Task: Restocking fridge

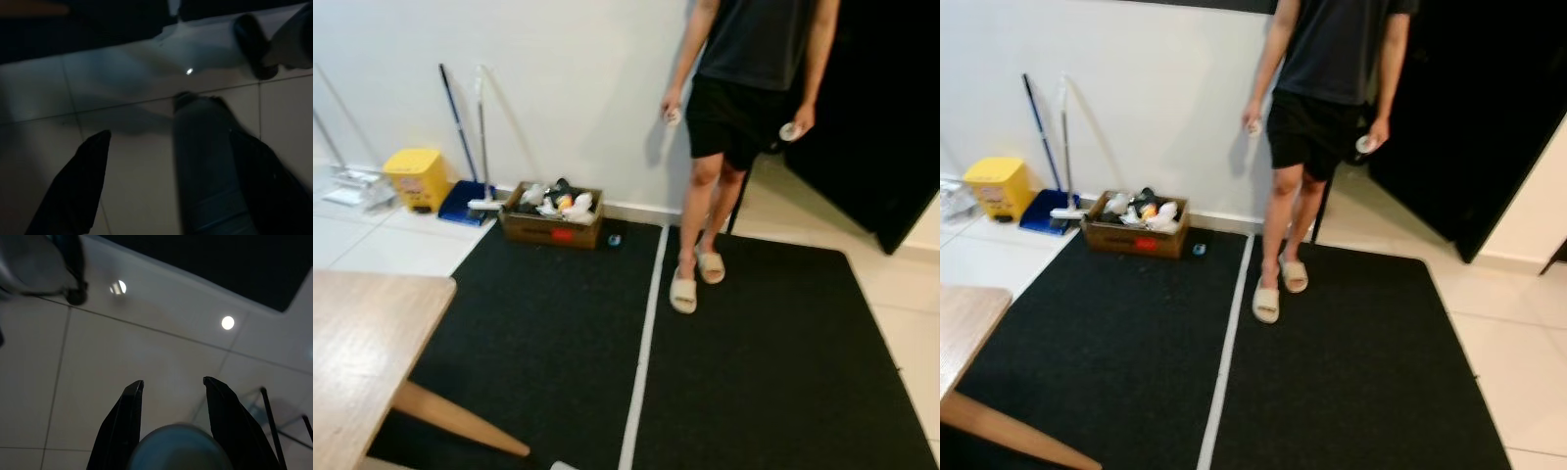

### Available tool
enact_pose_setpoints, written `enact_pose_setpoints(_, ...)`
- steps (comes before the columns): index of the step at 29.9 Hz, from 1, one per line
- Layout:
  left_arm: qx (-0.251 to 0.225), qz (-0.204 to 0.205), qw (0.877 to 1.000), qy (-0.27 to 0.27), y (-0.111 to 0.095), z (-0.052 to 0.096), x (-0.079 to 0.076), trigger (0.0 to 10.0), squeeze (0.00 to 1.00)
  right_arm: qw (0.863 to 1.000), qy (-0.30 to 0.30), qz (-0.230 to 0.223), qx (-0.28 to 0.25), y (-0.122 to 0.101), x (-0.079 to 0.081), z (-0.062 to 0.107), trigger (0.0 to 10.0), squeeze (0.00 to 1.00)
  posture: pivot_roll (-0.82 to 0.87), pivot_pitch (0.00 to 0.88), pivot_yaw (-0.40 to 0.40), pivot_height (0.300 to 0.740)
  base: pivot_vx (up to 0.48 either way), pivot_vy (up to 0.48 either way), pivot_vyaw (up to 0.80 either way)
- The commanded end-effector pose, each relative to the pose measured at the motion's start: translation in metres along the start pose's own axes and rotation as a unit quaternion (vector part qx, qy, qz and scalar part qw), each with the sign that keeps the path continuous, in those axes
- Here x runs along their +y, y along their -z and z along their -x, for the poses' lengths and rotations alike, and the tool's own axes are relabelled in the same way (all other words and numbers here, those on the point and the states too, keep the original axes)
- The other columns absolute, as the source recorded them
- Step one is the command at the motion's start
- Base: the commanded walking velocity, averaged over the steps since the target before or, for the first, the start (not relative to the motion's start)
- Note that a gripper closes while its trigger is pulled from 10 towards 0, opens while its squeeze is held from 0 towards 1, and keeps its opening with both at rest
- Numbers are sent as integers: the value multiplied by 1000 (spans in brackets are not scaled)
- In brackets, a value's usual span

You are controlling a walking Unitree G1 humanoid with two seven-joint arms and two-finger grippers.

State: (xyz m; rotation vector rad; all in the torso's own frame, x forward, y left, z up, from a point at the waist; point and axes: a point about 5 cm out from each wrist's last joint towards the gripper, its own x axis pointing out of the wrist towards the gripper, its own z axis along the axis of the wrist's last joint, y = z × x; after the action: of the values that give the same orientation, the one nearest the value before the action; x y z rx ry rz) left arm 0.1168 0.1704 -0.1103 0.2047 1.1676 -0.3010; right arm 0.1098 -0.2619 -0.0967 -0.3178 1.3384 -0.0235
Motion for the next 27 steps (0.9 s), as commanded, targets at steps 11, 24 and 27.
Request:
enact_pose_setpoints(11, 7, 12, 1000, 7, 6, 0, -4, 10000, 0, 1000, 0, -6, -10, -5, -2, 0, 10000, 0, -82, 0, -20, 740, 44, 0, 0)
enact_pose_setpoints(24, 7, 13, 1000, 13, 5, 0, -5, 10000, 0, 1000, -5, -14, -14, -6, 1, 0, 10000, 0, -82, 0, -20, 740, 254, 0, 0)
enact_pose_setpoints(27, 7, 13, 1000, 14, 5, 0, -6, 10000, 0, 1000, -6, -13, -14, -6, 1, 0, 10000, 0, -82, 0, -20, 740, 290, 0, 0)
